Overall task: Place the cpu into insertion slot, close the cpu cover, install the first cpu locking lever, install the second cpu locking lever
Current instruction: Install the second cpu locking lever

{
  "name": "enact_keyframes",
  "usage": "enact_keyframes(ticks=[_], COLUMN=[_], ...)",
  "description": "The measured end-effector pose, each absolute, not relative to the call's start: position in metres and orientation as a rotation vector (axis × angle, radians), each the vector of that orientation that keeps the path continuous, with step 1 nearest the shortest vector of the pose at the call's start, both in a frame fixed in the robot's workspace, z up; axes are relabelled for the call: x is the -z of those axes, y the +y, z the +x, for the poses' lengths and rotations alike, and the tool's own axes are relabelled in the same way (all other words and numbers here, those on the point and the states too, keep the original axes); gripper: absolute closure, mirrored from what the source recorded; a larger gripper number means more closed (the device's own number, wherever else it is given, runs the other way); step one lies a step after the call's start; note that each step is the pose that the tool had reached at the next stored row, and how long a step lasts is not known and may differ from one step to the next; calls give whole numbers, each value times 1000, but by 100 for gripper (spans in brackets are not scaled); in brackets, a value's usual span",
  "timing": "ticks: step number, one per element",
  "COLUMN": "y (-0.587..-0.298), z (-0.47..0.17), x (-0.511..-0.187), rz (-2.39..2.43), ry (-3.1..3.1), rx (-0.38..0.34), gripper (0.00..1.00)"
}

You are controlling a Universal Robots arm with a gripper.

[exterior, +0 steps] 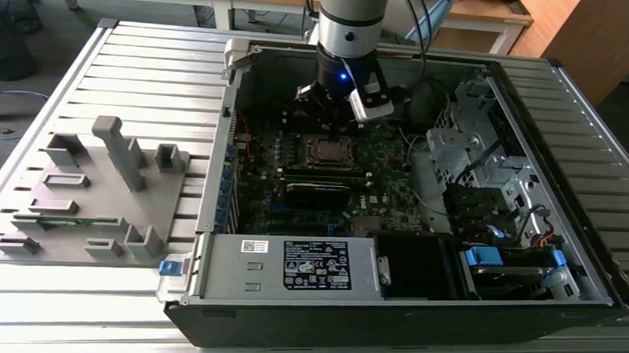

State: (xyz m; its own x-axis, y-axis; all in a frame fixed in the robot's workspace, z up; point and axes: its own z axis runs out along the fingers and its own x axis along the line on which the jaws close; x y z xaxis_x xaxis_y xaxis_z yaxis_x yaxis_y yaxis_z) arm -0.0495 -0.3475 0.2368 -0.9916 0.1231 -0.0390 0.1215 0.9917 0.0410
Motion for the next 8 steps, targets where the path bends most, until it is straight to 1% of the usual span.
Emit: enact_keyframes(ticks=[8], y=[-355], z=[-49], x=[-237], rz=[190], ry=[3094], rx=[-60], gripper=[89])
